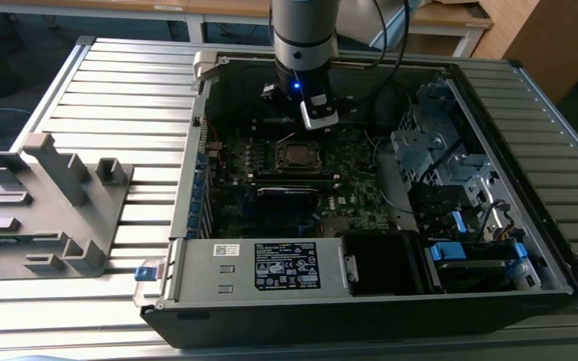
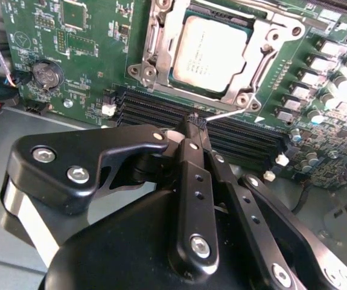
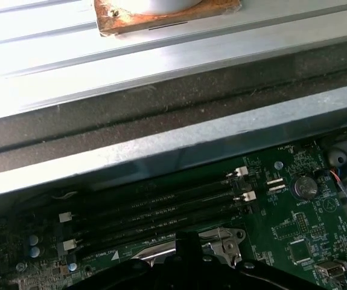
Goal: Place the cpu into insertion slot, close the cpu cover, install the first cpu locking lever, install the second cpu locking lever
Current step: 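Install the first cpu locking lever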
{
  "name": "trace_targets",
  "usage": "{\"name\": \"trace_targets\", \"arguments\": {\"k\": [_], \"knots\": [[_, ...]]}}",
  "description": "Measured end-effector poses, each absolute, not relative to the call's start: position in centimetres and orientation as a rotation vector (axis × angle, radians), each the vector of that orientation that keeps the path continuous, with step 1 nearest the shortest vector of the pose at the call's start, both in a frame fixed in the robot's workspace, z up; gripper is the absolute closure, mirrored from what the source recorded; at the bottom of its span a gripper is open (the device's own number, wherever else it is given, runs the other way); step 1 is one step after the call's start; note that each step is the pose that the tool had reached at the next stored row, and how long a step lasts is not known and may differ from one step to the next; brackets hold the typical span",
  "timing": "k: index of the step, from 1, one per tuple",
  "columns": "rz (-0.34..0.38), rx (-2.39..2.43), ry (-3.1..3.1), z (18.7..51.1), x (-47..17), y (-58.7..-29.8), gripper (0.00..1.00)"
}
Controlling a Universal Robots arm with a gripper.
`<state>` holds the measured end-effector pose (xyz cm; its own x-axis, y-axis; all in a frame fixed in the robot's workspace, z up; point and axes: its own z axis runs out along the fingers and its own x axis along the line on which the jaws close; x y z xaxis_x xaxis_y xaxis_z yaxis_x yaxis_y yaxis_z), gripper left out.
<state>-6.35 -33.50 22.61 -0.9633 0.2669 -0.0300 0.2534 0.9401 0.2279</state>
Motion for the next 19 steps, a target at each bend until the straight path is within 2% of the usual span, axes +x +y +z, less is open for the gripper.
{"name": "trace_targets", "arguments": {"k": [19], "knots": [[0.369, 0.399, 2.998, 22.15, -6.39, -33.48, 0.9]]}}
